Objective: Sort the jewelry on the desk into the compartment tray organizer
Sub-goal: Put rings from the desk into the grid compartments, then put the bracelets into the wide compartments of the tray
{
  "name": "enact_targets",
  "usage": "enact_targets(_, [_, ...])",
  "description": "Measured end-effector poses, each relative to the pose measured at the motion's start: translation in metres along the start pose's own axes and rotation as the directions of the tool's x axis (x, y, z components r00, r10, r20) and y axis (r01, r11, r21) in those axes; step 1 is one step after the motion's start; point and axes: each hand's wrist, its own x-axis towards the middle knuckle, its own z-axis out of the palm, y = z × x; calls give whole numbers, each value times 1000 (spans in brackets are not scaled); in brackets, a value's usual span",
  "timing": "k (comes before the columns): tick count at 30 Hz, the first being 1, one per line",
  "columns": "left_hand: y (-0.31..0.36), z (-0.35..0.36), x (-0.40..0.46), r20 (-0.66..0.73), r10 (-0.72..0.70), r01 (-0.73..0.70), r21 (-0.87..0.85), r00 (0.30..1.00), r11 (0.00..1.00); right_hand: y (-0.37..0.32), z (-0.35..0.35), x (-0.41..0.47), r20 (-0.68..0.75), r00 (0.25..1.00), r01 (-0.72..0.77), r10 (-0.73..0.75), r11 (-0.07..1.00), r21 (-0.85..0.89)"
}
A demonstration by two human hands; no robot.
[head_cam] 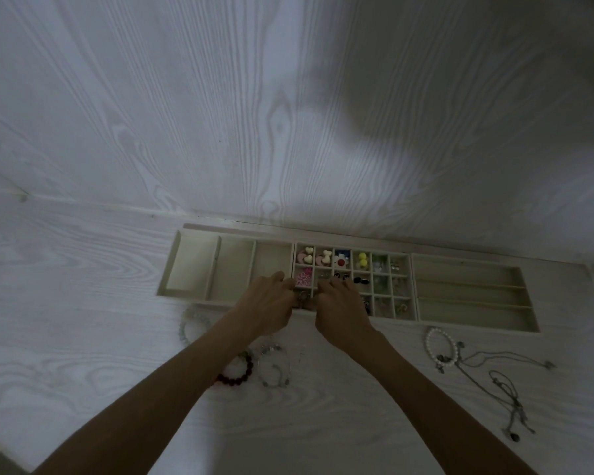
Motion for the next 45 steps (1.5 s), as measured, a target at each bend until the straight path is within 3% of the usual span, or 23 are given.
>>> enact_targets(8, [-6,3,2,-11,-42,41,-78,999,996,3,1,4,7,999,-32,32,999,18])
enact_targets(11, [-7,4,-6,-82,-121,101,-214,989,972,7,-7,-6,-15,999,-37,39,994,104])
enact_targets(14, [-12,8,-30,-106,-246,188,-384,964,904,18,-16,-29,-74,992,-78,106,948,310])
enact_targets(16, [-18,18,-52,-77,-317,247,-467,945,849,23,-18,-47,-35,990,-114,139,911,396])
enact_targets(20, [-22,37,-95,36,-474,402,-589,880,701,22,-7,-74,45,983,-176,175,862,476])
enact_targets(25, [-19,50,-123,26,-563,456,-617,826,641,-4,15,-82,161,984,-142,72,865,480])
enact_targets(28, [-13,53,-133,-7,-562,441,-612,827,657,-24,23,-76,198,980,-97,8,891,443])
enact_targets(31, [4,58,-138,-36,-478,363,-600,877,713,-42,25,-72,137,988,16,-67,939,344])
enact_targets(34, [23,70,-141,-88,-388,270,-579,918,769,-59,31,-75,172,968,144,-183,965,220])
enact_targets(39, [40,85,-136,-80,-285,209,-503,955,839,-69,40,-81,124,985,109,-123,987,117])
enact_targets(45, [41,83,-129,-79,-295,244,-382,952,891,-63,45,-89,183,962,161,-205,960,229])
